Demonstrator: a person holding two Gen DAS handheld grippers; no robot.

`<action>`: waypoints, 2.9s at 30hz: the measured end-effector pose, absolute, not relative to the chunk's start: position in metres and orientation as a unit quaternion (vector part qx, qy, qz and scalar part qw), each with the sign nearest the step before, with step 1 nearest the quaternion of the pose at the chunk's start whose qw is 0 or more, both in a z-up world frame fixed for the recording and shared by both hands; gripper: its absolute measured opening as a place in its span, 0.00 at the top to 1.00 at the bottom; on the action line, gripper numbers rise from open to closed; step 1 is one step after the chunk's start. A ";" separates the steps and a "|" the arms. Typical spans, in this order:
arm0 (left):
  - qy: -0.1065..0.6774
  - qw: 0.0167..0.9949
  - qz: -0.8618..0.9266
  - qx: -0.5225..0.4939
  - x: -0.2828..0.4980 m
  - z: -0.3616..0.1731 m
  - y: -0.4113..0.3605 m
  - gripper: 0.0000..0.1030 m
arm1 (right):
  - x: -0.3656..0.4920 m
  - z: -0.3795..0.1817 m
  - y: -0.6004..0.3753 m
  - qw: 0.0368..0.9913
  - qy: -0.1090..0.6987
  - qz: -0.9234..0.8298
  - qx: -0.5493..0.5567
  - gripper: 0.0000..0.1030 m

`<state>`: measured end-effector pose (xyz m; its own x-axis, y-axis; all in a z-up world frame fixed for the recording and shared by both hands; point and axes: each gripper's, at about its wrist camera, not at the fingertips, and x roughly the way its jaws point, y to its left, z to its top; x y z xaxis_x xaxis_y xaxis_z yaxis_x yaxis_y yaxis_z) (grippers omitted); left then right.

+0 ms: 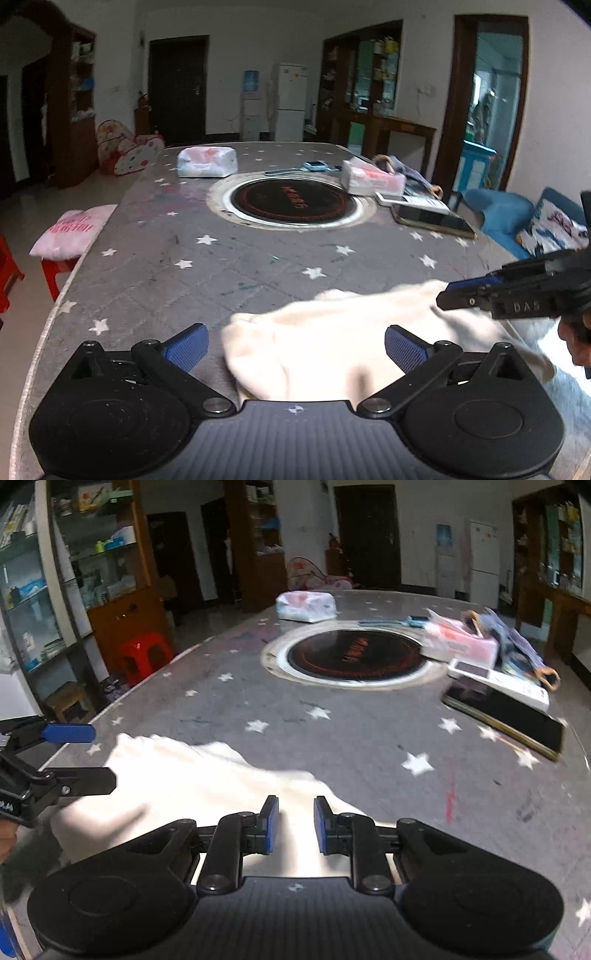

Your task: Fold clothes

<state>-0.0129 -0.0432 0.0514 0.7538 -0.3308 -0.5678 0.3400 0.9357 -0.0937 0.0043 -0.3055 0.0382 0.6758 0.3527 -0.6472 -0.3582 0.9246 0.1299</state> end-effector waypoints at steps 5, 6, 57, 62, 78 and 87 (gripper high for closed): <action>0.283 0.943 -0.172 -0.013 -0.016 0.054 -0.039 0.00 | 0.021 0.027 -0.289 0.910 0.372 0.185 -0.013 0.80; 0.281 0.945 -0.167 -0.009 -0.015 0.055 -0.040 0.00 | 0.021 0.027 -0.288 0.910 0.371 0.183 -0.014 0.80; 0.413 0.910 -0.013 -0.022 -0.001 0.034 -0.025 0.00 | -0.087 0.037 -0.322 0.913 0.367 0.174 -0.045 0.54; 0.401 0.916 -0.016 -0.009 -0.029 0.040 -0.025 0.00 | -0.095 0.046 -0.320 0.921 0.344 0.179 -0.043 0.54; 0.411 0.911 -0.014 -0.002 -0.053 0.023 -0.017 0.00 | -0.093 0.035 -0.298 0.915 0.343 0.202 -0.070 0.53; 0.409 0.912 -0.024 -0.008 -0.048 0.032 -0.016 0.00 | -0.084 0.038 -0.300 0.910 0.354 0.206 -0.057 0.53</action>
